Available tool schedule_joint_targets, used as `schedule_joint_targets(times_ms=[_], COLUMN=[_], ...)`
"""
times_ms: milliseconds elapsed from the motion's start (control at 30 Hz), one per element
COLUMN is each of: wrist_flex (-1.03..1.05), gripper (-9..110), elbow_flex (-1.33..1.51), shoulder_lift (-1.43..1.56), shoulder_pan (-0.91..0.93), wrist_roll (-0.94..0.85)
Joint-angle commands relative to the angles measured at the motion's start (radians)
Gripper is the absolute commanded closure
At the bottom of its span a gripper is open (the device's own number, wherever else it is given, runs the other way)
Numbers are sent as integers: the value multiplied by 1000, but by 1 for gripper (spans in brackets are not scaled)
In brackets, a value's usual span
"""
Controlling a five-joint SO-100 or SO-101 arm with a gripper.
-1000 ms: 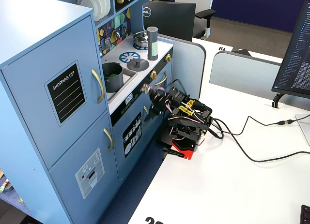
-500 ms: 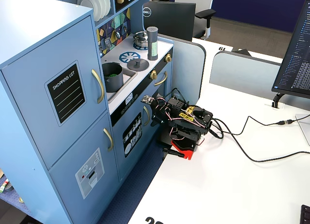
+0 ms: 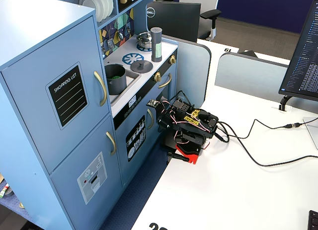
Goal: Put salt in the gray recipient
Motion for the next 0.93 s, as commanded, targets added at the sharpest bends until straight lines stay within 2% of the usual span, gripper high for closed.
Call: schedule_joint_targets(times_ms=[0, 900], wrist_flex=[5, 5], gripper=[101, 101], elbow_flex=[-5, -5], shoulder_lift=[6, 6], shoulder_pan=[-31, -75], wrist_roll=[9, 8])
